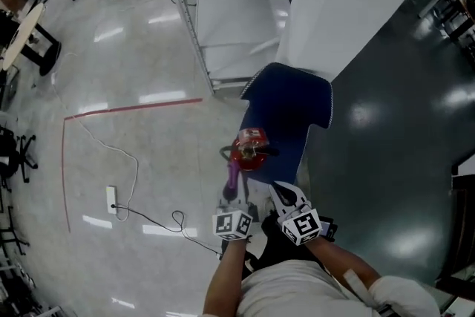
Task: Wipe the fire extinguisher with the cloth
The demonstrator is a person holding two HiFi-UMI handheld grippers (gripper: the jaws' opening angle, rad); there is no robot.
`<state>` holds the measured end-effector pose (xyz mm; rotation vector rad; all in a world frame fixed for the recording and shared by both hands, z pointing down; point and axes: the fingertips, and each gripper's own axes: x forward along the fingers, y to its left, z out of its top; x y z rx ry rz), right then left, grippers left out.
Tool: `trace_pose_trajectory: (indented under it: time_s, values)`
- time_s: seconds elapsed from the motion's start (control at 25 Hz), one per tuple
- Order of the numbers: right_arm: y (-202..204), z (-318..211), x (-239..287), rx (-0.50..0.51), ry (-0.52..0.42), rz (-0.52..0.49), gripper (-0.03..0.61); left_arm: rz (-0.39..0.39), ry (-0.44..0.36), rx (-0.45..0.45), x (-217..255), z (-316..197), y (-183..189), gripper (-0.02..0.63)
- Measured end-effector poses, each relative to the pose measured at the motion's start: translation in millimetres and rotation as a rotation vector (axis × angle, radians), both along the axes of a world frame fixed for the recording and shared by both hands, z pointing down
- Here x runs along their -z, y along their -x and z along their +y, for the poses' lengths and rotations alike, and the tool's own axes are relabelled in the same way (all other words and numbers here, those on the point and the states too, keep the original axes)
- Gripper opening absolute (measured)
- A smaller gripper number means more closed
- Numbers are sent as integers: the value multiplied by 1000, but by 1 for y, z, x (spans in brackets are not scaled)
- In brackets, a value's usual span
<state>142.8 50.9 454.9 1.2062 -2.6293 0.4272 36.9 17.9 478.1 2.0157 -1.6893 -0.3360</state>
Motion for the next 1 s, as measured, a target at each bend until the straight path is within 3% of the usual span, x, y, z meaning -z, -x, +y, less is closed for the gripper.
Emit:
trace_pose_trajectory:
  time_s: [0.44, 1.0]
  values:
    - [24, 6, 104, -51, -109, -127, 14, -319, -92, -120, 127, 43, 10, 55]
    - [36, 22, 106, 19, -139, -70, 12, -339, -73, -119, 130, 59, 17, 55]
